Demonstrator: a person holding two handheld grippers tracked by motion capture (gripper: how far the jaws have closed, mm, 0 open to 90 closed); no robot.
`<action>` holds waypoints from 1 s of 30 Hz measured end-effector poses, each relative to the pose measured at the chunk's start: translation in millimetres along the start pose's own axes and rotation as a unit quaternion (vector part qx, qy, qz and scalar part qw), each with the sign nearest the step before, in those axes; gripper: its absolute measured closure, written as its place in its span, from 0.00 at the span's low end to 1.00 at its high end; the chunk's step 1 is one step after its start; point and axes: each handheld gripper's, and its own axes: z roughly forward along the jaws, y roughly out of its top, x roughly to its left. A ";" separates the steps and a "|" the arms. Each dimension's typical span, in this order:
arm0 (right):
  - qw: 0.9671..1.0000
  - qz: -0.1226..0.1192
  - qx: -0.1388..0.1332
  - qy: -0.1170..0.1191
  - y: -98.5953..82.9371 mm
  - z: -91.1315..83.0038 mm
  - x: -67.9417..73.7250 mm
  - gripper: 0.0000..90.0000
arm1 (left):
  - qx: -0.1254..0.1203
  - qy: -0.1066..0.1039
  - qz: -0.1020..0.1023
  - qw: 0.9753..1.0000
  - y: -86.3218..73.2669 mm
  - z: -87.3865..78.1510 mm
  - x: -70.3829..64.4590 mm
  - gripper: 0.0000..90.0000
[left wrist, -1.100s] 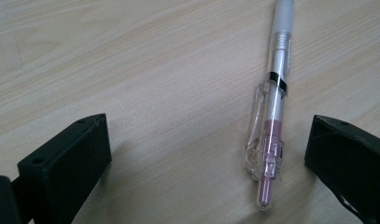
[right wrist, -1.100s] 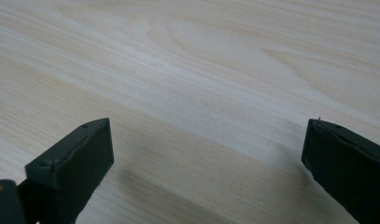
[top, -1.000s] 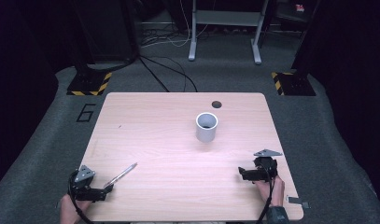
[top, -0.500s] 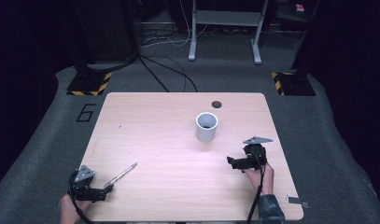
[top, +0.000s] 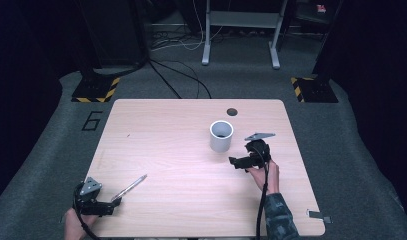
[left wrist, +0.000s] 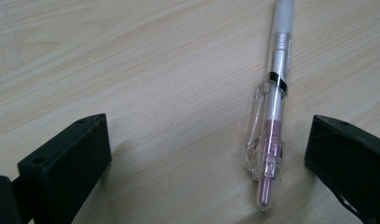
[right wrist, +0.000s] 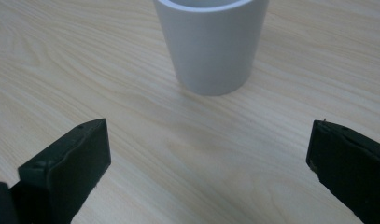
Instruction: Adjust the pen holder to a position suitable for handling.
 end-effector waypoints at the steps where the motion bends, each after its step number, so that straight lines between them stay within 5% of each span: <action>1: 1.000 -0.004 0.002 0.000 2.5 1.8 -0.2 0.00 | -0.002 0.000 -0.003 1.000 0.0 0.2 -0.3 0.00; 17: 1.000 -0.011 0.019 -0.002 55.7 37.6 5.8 0.00 | -0.003 0.000 -0.005 1.000 -0.1 0.4 -0.6 0.00; 30: 0.999 -0.017 0.031 -0.038 83.4 69.7 4.9 0.00 | 0.000 0.000 0.000 1.000 0.0 0.0 0.0 0.00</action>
